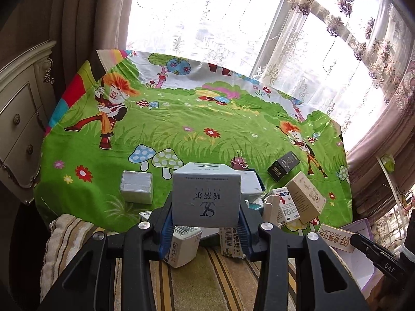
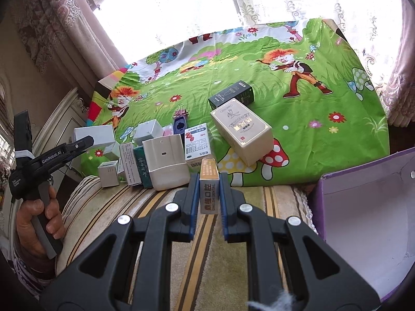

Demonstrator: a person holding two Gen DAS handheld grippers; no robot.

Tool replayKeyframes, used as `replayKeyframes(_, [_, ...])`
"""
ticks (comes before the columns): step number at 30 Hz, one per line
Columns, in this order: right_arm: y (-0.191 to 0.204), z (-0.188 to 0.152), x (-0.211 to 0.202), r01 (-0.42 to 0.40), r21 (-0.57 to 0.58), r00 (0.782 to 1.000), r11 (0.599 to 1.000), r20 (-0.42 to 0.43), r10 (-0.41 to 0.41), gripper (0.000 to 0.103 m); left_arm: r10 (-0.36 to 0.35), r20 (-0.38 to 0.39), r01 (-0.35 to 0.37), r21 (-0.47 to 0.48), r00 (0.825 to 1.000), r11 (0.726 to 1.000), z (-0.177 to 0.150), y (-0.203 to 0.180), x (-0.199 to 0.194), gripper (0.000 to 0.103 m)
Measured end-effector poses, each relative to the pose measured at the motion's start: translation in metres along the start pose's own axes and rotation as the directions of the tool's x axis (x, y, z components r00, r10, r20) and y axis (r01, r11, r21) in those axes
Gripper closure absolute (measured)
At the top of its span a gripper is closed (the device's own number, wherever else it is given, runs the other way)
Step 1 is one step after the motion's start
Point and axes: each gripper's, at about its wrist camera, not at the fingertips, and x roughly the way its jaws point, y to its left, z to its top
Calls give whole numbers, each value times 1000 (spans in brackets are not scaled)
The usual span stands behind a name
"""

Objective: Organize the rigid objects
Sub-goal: 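Carry both held boxes into the purple box and open both tools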

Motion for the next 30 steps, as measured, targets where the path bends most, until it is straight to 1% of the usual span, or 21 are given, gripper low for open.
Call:
replayKeyframes(1, [-5,-2,-6,5,11,1000,1000,10,-5,85,-21,-1,21,17,1000,1000,-2,-10,-2,60])
replayKeyframes(3, [-17,-6,-19,17,39,999,999,29,-18,85,-86,-15,87,47,996,995,-9,-31,-6,60])
replayKeyframes(5, [-31,-11,-32,35,67,998,997,47,-38,85,-159,-42,162,78,986,984,-16,-55,-7,60])
replayKeyframes(8, [-52,-18,-50,70,113,995,991,69,-78,85,-259,-96,270,123,961,955,-30,-91,-7,60])
replayKeyframes(10, [-65,-24,-60,88,144,992,986,81,-100,85,-314,-136,331,135,940,934,-39,-112,-4,60])
replayKeyframes(14, [-88,-35,-75,131,196,984,972,93,-152,85,-400,-222,438,162,889,884,-56,-151,-2,60])
replayKeyframes(17, [-104,-44,-85,164,237,976,958,100,-192,85,-452,-273,508,195,850,839,-69,-178,-5,60])
replayKeyframes(21, [-124,-51,-99,219,281,961,934,104,-257,85,-496,-349,587,233,795,776,-89,-210,-6,60])
replayKeyframes(22, [-128,-53,-101,229,291,958,929,104,-268,85,-500,-368,600,240,784,764,-94,-217,-5,60])
replayKeyframes(23, [-131,-55,-103,242,299,954,923,102,-283,85,-505,-395,618,247,768,746,-99,-225,-3,60])
replayKeyframes(24, [-134,-56,-105,255,307,950,917,100,-297,85,-507,-430,640,257,747,724,-105,-232,-2,60])
replayKeyframes(25, [-138,-58,-106,267,317,946,910,93,-310,84,-508,-478,669,266,717,694,-112,-240,0,60])
replayKeyframes(26, [-142,-59,-105,280,328,943,902,81,-323,84,-504,-517,691,272,692,670,-119,-247,1,58])
replayKeyframes(27, [-145,-60,-105,291,333,941,897,67,-331,84,-493,-538,697,283,684,658,-125,-251,1,56])
replayKeyframes(28, [-147,-61,-104,301,336,940,893,56,-337,83,-476,-548,693,303,688,654,-131,-254,0,47])
replayKeyframes(29, [-150,-63,-104,304,340,939,890,52,-340,82,-459,-550,685,323,698,653,-134,-255,-1,39])
replayKeyframes(30, [-152,-64,-104,306,346,939,887,47,-342,78,-450,-547,677,336,706,654,-135,-256,-2,36])
